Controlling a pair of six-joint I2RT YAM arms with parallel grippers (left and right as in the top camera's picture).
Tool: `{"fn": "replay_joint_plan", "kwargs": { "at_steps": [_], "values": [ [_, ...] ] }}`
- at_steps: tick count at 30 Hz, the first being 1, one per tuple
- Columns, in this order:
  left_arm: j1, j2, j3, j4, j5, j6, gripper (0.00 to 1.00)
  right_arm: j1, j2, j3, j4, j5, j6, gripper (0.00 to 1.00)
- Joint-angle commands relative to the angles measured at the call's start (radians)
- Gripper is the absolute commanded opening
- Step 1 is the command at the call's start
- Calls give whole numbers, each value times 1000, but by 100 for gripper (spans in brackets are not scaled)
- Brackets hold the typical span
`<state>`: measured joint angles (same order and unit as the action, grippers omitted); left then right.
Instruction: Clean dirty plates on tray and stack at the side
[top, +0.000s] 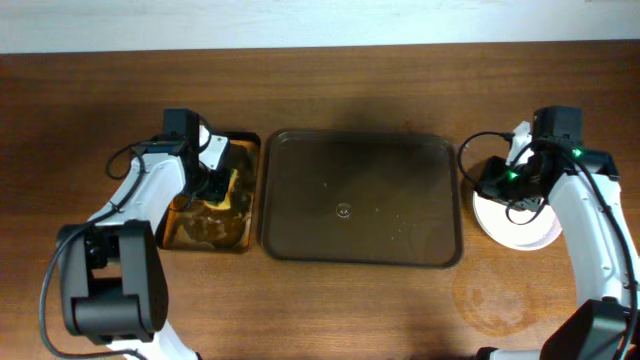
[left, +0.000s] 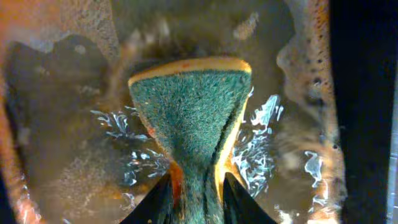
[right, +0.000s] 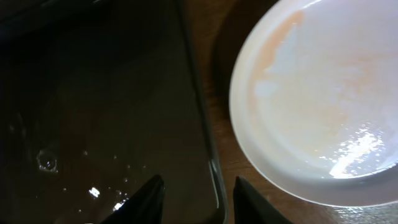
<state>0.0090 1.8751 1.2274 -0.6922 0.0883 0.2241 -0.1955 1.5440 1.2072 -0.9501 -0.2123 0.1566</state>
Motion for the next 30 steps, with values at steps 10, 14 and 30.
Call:
{"fn": "replay_joint_plan", "kwargs": {
  "at_steps": [10,14,30],
  "values": [
    [0,-271,11,-51,-3,-91,68,226,-2,30,67,25,-53,53],
    [0,-302,11,-249,21,-265,76,251,-92,37,-48,112,-51,98],
    [1,-1119,-418,-109,46,-228,100,256,-925,-317,-55,157,-45,98]
  ]
}}
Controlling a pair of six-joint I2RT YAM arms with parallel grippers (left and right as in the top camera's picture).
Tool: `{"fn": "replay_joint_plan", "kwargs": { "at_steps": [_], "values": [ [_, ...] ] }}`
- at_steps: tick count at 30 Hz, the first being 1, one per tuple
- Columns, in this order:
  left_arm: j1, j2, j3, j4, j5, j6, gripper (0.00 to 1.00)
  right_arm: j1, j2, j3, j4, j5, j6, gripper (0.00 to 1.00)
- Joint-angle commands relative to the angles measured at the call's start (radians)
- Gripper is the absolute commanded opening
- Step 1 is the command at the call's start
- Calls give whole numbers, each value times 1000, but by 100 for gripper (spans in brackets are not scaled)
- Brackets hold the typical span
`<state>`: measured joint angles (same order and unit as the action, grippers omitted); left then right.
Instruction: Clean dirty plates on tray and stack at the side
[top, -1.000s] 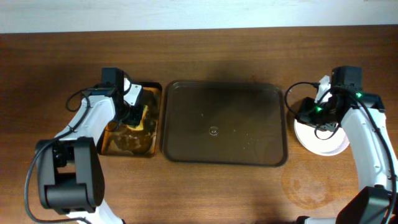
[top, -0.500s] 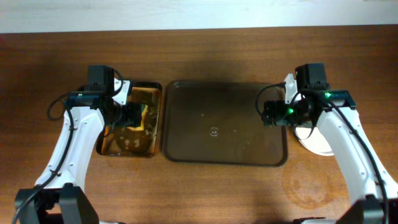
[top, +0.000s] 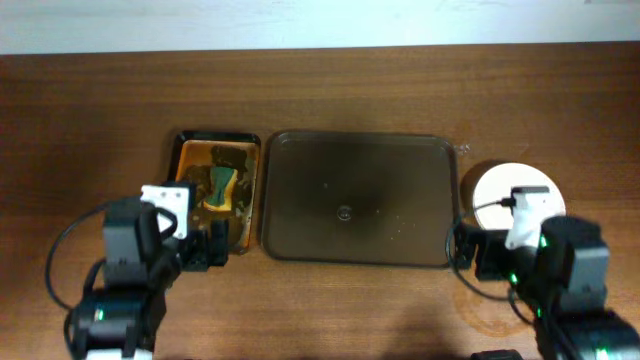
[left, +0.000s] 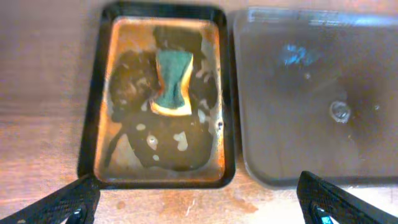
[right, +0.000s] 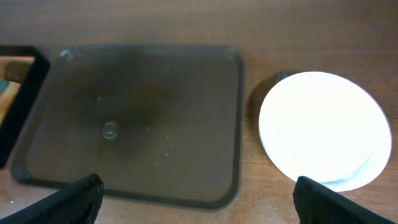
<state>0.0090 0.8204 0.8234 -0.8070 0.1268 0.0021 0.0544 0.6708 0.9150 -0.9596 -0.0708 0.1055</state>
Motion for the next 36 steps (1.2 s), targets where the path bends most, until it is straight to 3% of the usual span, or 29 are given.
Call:
{"fn": "replay_joint_plan", "kwargs": {
  "at_steps": [1,12,16,25,32,34,36],
  "values": [
    [1,-75,-14,6,7,-6,100,6,-58,-25,-56,16,6,98],
    [1,-82,-15,5,7,-6,100,10,-60,-26,-62,16,5,98],
    [1,-82,-15,5,7,-6,100,11,-192,-65,-27,75,-31,98],
    [1,-82,-15,5,7,-6,100,11,-649,-571,547,30,-31,98],
    [1,-82,-15,5,7,-6,100,10,-668,-851,1015,113,-31,98],
    [1,-82,-15,5,7,-6,100,10,-668,-909,1034,130,-31,98],
    [1,-82,-15,5,7,-6,100,10,-668,-909,923,128,-31,98]
  ]
}}
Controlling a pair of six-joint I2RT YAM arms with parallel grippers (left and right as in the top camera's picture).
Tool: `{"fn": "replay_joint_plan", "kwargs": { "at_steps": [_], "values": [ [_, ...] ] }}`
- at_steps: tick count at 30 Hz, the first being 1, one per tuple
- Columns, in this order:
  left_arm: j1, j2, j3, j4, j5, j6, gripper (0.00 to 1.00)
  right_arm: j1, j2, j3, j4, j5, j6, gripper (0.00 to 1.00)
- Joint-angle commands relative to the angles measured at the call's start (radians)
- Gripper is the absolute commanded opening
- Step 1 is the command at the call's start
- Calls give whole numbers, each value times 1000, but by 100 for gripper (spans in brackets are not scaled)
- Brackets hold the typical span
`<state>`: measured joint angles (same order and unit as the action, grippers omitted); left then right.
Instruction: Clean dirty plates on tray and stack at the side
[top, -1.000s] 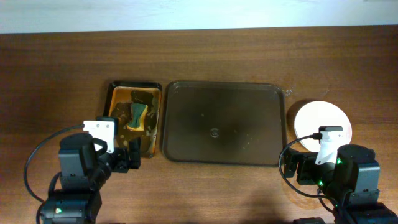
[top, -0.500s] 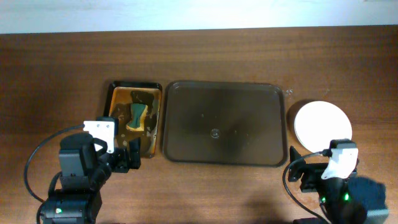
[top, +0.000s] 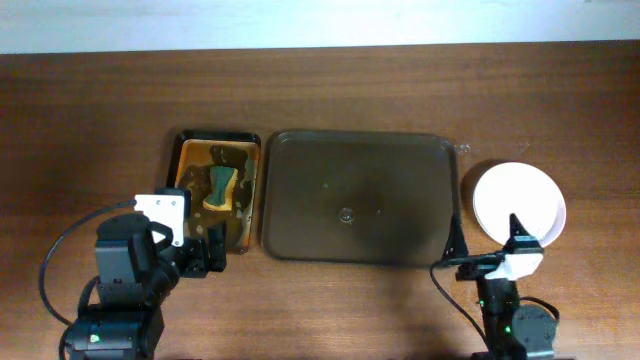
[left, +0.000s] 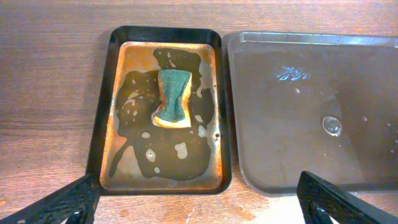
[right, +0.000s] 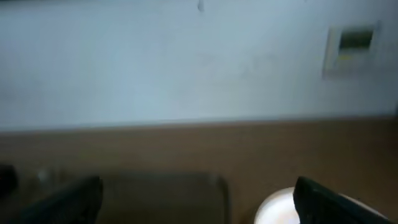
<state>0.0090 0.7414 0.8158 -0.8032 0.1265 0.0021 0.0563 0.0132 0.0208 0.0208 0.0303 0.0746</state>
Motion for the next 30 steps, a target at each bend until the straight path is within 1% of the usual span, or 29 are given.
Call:
{"fn": "replay_joint_plan", "kwargs": {
  "at_steps": [1,21,23,25,27,30],
  "values": [
    [1,-3,-7,2,8,-6,100,8,-10,-15,-102,-2,0,98],
    [0,-8,-9,1,7,-6,100,9,-9,-15,-101,-3,0,98],
    [1,-42,-17,2,-46,2,100,9,-9,-15,-101,-3,0,98],
    [1,-105,-62,17,-49,2,100,9,-9,-15,-101,-3,0,98],
    [1,-222,-201,143,-45,1,100,9,-9,-15,-101,-3,0,98],
    [1,-378,-372,291,-38,-18,100,9,-9,-15,-101,-3,0,98]
  ]
}}
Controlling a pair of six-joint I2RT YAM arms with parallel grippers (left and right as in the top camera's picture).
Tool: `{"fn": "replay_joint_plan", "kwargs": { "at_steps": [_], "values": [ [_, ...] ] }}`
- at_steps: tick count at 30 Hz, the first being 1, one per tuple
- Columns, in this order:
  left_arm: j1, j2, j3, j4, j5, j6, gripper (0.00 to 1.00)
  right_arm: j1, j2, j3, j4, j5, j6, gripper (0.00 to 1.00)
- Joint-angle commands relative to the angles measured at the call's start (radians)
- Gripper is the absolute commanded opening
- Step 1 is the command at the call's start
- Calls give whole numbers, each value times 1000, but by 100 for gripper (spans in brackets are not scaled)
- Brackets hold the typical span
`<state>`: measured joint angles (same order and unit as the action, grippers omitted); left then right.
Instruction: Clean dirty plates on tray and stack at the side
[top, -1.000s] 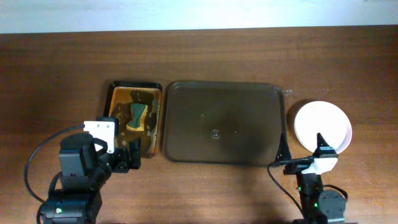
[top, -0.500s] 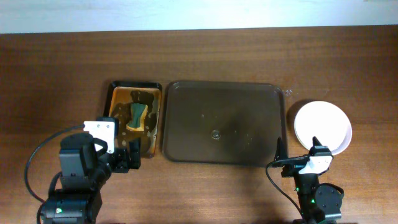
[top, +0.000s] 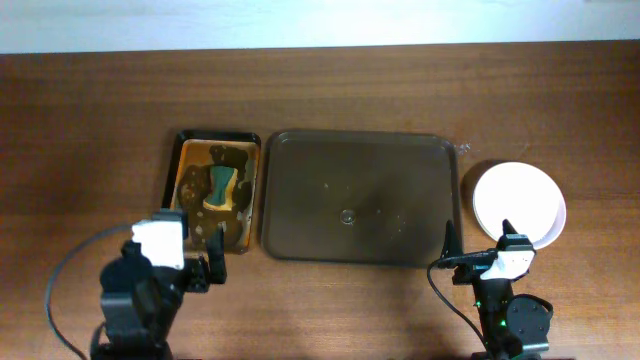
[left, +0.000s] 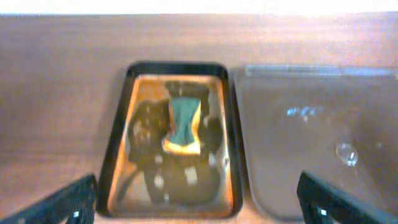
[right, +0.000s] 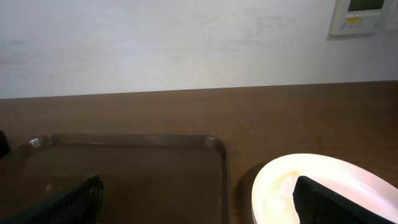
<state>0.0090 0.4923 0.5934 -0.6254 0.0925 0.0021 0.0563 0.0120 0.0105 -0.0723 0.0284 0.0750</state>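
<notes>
The dark brown tray (top: 360, 210) lies bare in the middle of the table, wet with a few drops; no plate is on it. A white plate stack (top: 518, 205) rests on the table right of the tray, its top plate (right: 311, 186) faintly smeared orange. The green-and-yellow sponge (top: 219, 187) lies free in the small black pan (top: 180, 205) of brownish water. My left gripper (top: 205, 255) is open near the table's front, short of the pan. My right gripper (top: 478, 250) is open at the front, short of the tray's right corner. Both hold nothing.
In the left wrist view the pan (left: 124, 155) and sponge (left: 184, 124) sit just left of the tray (left: 323, 143). The right wrist view faces the tray (right: 124, 174), the table's far edge and a white wall with a small panel (right: 364, 15).
Both arms have drawn a little further back at the front edge. The left wrist view now takes in the table's far edge. The right wrist view, blurred before, is steady. Sponge, tray and plates are unmoved.
My left gripper was shut on the sponge in the pan's water, and my right gripper stood open beside the white plate at the tray's right edge. Then the sponge lay free in the pan and both arms were back at the front, open. They remain there.
</notes>
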Motion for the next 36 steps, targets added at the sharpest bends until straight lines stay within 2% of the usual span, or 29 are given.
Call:
{"fn": "replay_joint_plan", "kwargs": {
  "at_steps": [1,5,10,12,15,36],
  "values": [
    [0,-184,-208,166,-3,-18,100,9,-8,-5,-8,-1,0,98],
    [1,-393,-436,438,-1,-40,100,9,-8,-5,-8,-1,0,99],
    [0,-488,-586,727,-22,-39,100,9,-8,-5,-8,-1,0,98],
    [1,-488,-585,703,-79,-29,100,9,-8,-5,-8,-1,0,98],
    [0,-488,-585,537,-113,-29,100,9,-8,-5,-8,-1,0,98],
    [1,-486,-584,542,-108,-29,100,9,-8,-5,-8,-1,0,98]
  ]
}}
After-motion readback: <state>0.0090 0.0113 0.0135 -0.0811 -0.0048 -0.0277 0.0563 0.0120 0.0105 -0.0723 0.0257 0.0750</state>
